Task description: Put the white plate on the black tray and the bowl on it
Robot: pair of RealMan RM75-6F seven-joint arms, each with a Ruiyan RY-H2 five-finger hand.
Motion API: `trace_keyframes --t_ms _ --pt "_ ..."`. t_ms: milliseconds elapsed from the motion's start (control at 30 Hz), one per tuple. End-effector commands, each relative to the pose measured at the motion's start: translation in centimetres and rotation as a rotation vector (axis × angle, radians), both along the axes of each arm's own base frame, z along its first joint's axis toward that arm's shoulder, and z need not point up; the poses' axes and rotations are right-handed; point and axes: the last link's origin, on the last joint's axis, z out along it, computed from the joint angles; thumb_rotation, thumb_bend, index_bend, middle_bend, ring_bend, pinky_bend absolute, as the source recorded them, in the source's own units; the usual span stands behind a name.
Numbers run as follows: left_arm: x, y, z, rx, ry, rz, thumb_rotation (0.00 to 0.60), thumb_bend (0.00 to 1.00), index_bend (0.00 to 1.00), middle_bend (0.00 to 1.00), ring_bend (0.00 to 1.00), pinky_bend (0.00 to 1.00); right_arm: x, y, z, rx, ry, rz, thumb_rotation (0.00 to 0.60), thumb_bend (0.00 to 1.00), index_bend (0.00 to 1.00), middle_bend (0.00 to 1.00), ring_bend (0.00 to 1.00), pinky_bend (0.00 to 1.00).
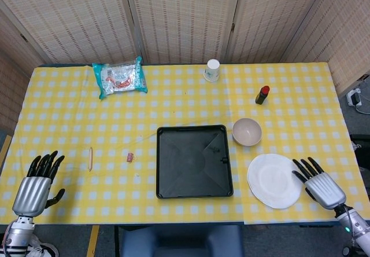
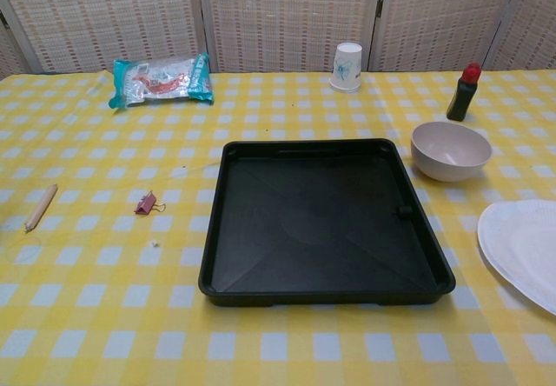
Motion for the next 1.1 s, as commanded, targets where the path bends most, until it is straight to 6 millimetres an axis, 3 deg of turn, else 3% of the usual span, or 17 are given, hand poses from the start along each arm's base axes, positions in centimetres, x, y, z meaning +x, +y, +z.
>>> trace_keyframes --t_ms 33,767,1100 --pt "0.0 0.0 0.1 0.003 0.001 -0.001 0.600 0.32 0.00 0.00 0.05 0.04 -0.1 0.0 -0.1 0.012 0.020 0.003 0.600 0.47 0.22 0.00 0.00 0.00" --pt "0.0 -0.1 0.1 0.010 0.009 0.002 0.600 0.32 0.00 0.00 0.05 0.04 0.5 -0.4 -2.3 0.008 0.040 0.027 0.600 0.47 0.16 0.00 0.00 0.00" --pt "0.1 -0.1 0.2 0.014 0.011 0.001 0.600 0.32 0.00 0.00 0.05 0.04 1.1 -0.6 -2.8 0.007 0.022 0.052 0.600 0.47 0.39 0.00 0.00 0.00"
